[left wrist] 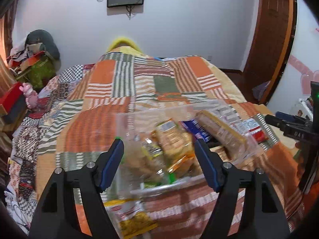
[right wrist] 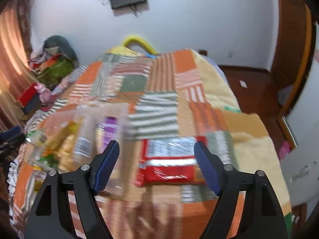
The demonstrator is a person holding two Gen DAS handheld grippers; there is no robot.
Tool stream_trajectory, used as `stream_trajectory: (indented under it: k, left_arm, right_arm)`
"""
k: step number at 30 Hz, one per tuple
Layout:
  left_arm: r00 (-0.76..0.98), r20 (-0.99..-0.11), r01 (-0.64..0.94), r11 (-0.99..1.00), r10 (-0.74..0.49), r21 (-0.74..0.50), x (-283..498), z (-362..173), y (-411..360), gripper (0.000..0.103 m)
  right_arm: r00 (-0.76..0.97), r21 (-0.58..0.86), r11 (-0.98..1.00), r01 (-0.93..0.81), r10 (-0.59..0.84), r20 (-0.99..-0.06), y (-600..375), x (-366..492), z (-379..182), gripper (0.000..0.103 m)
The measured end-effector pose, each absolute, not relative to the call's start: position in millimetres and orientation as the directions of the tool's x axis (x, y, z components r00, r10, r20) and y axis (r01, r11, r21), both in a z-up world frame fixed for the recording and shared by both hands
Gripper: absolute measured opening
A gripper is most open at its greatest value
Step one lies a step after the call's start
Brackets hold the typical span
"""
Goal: Organize snacks
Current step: 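Grasp the yellow chip bag with the left gripper while the right gripper grasps the red snack bag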
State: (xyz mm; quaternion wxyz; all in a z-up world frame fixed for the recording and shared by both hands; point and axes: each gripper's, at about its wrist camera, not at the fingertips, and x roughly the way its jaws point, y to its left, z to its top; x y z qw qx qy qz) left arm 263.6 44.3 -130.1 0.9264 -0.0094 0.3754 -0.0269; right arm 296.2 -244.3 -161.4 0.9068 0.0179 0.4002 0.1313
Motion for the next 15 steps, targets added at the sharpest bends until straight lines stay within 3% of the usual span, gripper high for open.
stream_trajectory:
  k: [5, 15]
  left_arm:
    - [0.690, -0.723, -0.022, 0.999, -0.013, -0.039, 254, -144, 74, 0.082]
    - [0.589, -0.807, -0.108, 0.994, 0.039, -0.030, 235, -198, 116, 0.086]
  right_arm:
    - [0.595, 0.144, 0.971, -0.189, 0.230, -0.770, -254, 310, -186, 0.102]
    - [0.482, 0.074, 0.978, -0.194, 0.161, -0.861, -236, 335, -231, 0.103]
